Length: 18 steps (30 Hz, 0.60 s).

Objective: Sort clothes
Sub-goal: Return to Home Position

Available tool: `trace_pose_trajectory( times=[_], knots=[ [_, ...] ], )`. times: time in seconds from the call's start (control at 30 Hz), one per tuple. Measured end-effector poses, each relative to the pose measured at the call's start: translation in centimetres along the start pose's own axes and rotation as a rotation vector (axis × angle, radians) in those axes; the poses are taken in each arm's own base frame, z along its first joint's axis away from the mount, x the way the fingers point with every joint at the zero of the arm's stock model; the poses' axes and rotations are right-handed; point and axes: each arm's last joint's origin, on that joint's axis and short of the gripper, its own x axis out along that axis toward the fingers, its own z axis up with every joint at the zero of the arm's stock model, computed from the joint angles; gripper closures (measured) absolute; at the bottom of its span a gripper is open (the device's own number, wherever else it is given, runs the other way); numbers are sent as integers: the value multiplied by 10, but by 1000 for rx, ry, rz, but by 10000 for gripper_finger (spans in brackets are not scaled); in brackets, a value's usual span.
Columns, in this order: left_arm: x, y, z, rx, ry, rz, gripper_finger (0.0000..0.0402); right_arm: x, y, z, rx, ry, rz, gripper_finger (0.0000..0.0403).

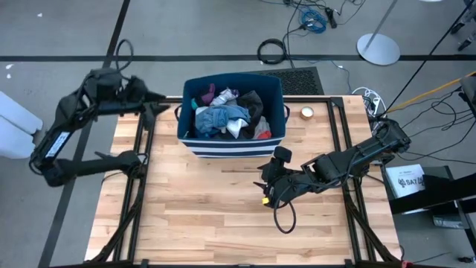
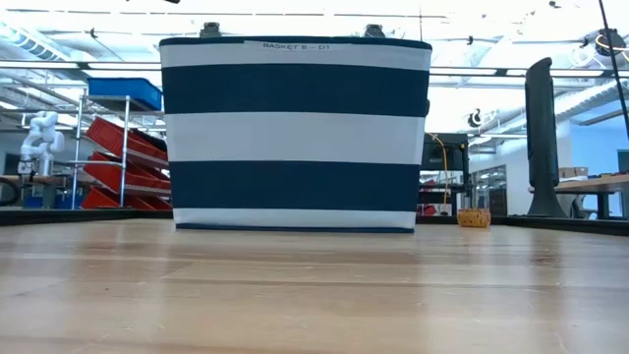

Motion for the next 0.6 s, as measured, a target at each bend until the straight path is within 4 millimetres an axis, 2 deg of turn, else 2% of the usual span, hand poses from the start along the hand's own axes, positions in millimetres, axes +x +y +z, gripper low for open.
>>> trace_pose_trajectory(
  times=[0.17,0.43,0.6],
  knots=[
    [10,-5,-36,-47,-115,-176,191,2,4,-2,-13,-8,8,186],
    [32,-9,-89,-86,-276,-345,191,25,11,-14,-38,-84,74,186],
    [39,-15,-111,-68,-452,-436,191,35,0,-9,-26,-139,170,186]
  ],
)
